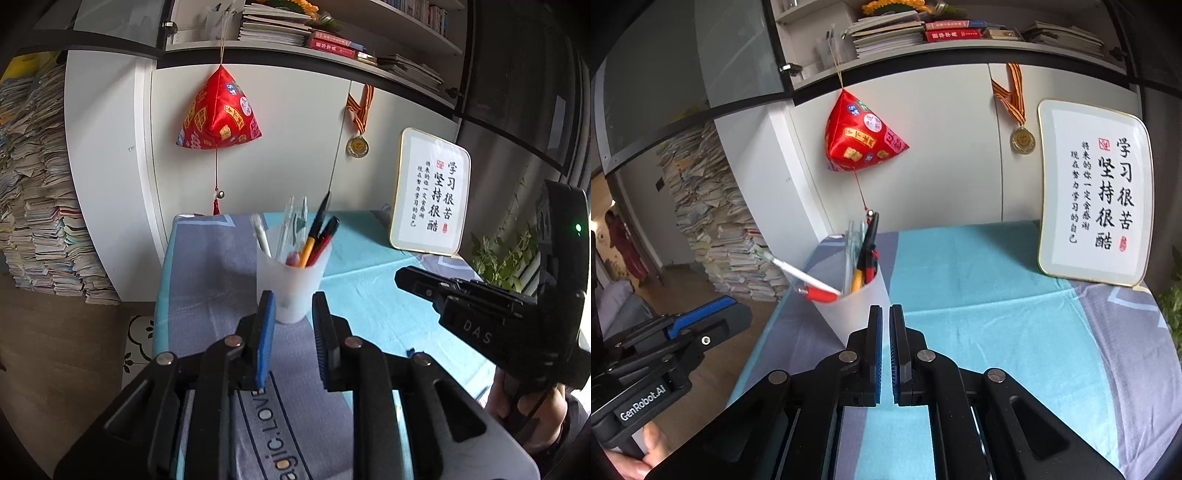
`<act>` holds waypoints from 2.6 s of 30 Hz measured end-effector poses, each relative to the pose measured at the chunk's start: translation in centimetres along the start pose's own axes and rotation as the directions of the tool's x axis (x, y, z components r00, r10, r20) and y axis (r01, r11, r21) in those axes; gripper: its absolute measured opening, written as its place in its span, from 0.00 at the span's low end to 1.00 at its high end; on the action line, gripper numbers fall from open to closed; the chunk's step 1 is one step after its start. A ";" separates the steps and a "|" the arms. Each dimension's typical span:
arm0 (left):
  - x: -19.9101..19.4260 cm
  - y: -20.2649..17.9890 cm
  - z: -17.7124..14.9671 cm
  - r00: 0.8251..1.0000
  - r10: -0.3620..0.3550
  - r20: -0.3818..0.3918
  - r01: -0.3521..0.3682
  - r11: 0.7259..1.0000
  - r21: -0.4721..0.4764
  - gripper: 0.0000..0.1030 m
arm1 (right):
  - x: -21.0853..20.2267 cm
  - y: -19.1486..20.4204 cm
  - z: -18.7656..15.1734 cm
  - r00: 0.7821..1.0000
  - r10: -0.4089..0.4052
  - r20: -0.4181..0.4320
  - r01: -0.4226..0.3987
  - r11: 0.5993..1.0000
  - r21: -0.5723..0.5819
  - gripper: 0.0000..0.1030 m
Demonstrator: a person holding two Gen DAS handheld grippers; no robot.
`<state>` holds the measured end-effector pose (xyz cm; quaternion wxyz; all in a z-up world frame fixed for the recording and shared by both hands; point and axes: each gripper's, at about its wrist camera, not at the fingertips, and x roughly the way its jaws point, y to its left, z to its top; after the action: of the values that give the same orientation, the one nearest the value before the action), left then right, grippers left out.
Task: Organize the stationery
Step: 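Grasp the black pen with the right gripper while the left gripper returns over the pens, then grasp the blue gel pen with the left gripper while the right lifts the black pen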
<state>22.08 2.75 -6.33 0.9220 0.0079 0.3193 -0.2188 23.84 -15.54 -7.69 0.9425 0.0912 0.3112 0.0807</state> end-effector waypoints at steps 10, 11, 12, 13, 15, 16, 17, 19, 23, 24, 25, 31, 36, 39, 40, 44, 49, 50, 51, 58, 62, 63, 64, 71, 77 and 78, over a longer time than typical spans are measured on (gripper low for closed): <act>-0.1 -2.6 -5.6 0.994 -0.014 -0.107 0.017 1.000 0.026 0.31 | -2.2 -3.6 -5.0 0.988 -0.029 -0.149 0.035 0.998 0.044 0.04; 0.0 -3.0 -5.9 0.993 -0.027 -0.119 0.030 0.999 0.024 0.33 | -2.4 -4.0 -5.6 0.986 -0.032 -0.163 0.041 0.998 0.050 0.04; 0.0 -3.3 -6.2 0.991 -0.036 -0.128 0.039 0.999 0.024 0.34 | -2.5 -4.4 -6.2 0.984 -0.040 -0.175 0.049 0.997 0.051 0.04; 0.0 -3.8 -6.5 0.991 -0.041 -0.131 0.044 0.999 0.024 0.35 | -2.5 -4.7 -6.7 0.982 -0.048 -0.185 0.059 0.997 0.055 0.04; 0.0 -4.7 -7.1 0.989 -0.054 -0.140 0.059 0.998 0.028 0.38 | -2.4 -5.5 -8.0 0.975 -0.046 -0.218 0.064 0.995 0.074 0.04; -0.1 -5.1 -7.4 0.988 -0.060 -0.141 0.065 0.997 0.031 0.39 | -2.3 -5.8 -8.6 0.970 -0.043 -0.239 0.065 0.994 0.083 0.04; -0.2 -5.5 -7.6 0.988 -0.066 -0.140 0.071 0.997 0.032 0.40 | -2.2 -6.0 -9.2 0.965 -0.043 -0.258 0.068 0.994 0.089 0.04; -0.5 -6.0 -8.0 0.987 -0.077 -0.141 0.082 0.996 0.029 0.42 | -2.3 -6.2 -10.2 0.959 -0.038 -0.282 0.067 0.994 0.092 0.04; -0.8 -7.1 -9.2 0.985 -0.079 -0.153 0.086 0.996 0.039 0.50 | -3.8 -5.8 -12.0 0.964 -0.045 -0.262 0.065 0.995 0.069 0.04; -0.9 -7.3 -9.4 0.985 -0.075 -0.159 0.083 0.996 0.046 0.50 | -4.2 -5.5 -12.4 0.964 -0.058 -0.258 0.074 0.996 0.053 0.05; -0.9 -7.4 -9.7 0.984 -0.074 -0.164 0.083 0.996 0.046 0.50 | -4.6 -5.2 -12.8 0.964 -0.065 -0.258 0.078 0.996 0.041 0.05; -1.4 -7.8 -11.5 0.978 -0.078 -0.194 0.085 0.996 0.029 0.51 | -6.8 -4.5 -14.2 0.963 -0.077 -0.260 0.090 0.995 0.039 0.05; -1.3 -8.3 -12.2 0.973 -0.094 -0.210 0.099 0.995 0.014 0.52 | -7.9 -4.1 -15.6 0.961 -0.099 -0.259 0.109 0.994 0.024 0.40; -1.2 -9.0 -12.3 0.970 -0.105 -0.220 0.112 0.994 0.020 0.53 | -8.3 -3.8 -16.3 0.963 -0.109 -0.245 0.116 0.993 0.014 0.40; -1.2 -9.2 -12.4 0.969 -0.105 -0.222 0.113 0.993 0.024 0.53 | -8.4 -3.6 -16.5 0.962 -0.123 -0.243 0.126 0.992 -0.003 0.40; -1.0 -9.9 -12.5 0.966 -0.114 -0.230 0.124 0.992 0.025 0.53 | -9.0 -3.5 -16.8 0.965 -0.115 -0.234 0.119 0.993 0.003 0.23; -0.8 -11.5 -12.8 0.956 -0.155 -0.250 0.167 0.986 0.028 0.55 | -10.5 -4.0 -16.9 0.972 -0.121 -0.200 0.128 0.992 0.021 0.02; -0.7 -12.0 -12.9 0.954 -0.158 -0.254 0.173 0.984 0.038 0.55 | -10.7 -4.4 -17.0 0.972 -0.118 -0.201 0.128 0.991 0.037 0.02; -0.5 -12.4 -12.9 0.953 -0.158 -0.257 0.176 0.983 0.049 0.56 | -10.9 -4.8 -17.1 0.971 -0.118 -0.206 0.131 0.990 0.049 0.02; -0.5 -12.9 -13.1 0.957 -0.131 -0.258 0.155 0.985 0.071 0.56 | -11.0 -6.6 -17.6 0.977 0.003 -0.212 0.041 0.978 0.204 0.02; -1.1 -11.7 -12.8 0.965 -0.109 -0.240 0.122 0.992 0.040 0.57 | -11.3 -5.1 -17.3 0.981 -0.035 -0.190 0.058 0.991 0.121 0.02; -1.3 -11.4 -12.8 0.966 -0.106 -0.236 0.116 0.993 0.030 0.58 | -11.0 -4.8 -17.3 0.979 -0.044 -0.197 0.065 0.993 0.101 0.02; -1.4 -11.1 -12.7 0.966 -0.105 -0.236 0.112 0.994 0.018 0.58 | -10.7 -4.7 -17.5 0.976 -0.041 -0.212 0.063 0.993 0.097 0.02; -1.3 -11.2 -13.3 0.961 -0.104 -0.257 0.112 0.994 0.015 0.59 | -10.2 -4.1 -18.1 0.973 -0.141 -0.183 0.150 0.988 0.039 0.31; -0.1 -11.6 -13.6 0.951 -0.126 -0.284 0.131 0.991 0.001 0.59 | -10.1 -3.9 -18.4 0.966 -0.193 -0.170 0.194 0.981 -0.010 0.11; 0.0 -11.8 -13.6 0.949 -0.132 -0.287 0.137 0.991 -0.002 0.59 | -10.3 -4.2 -18.4 0.968 -0.180 -0.175 0.184 0.983 0.006 0.11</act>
<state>9.30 -5.83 -15.67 0.8489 0.0260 0.4472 -0.2806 5.03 -19.50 -17.27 0.9141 0.0652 0.4002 -0.0017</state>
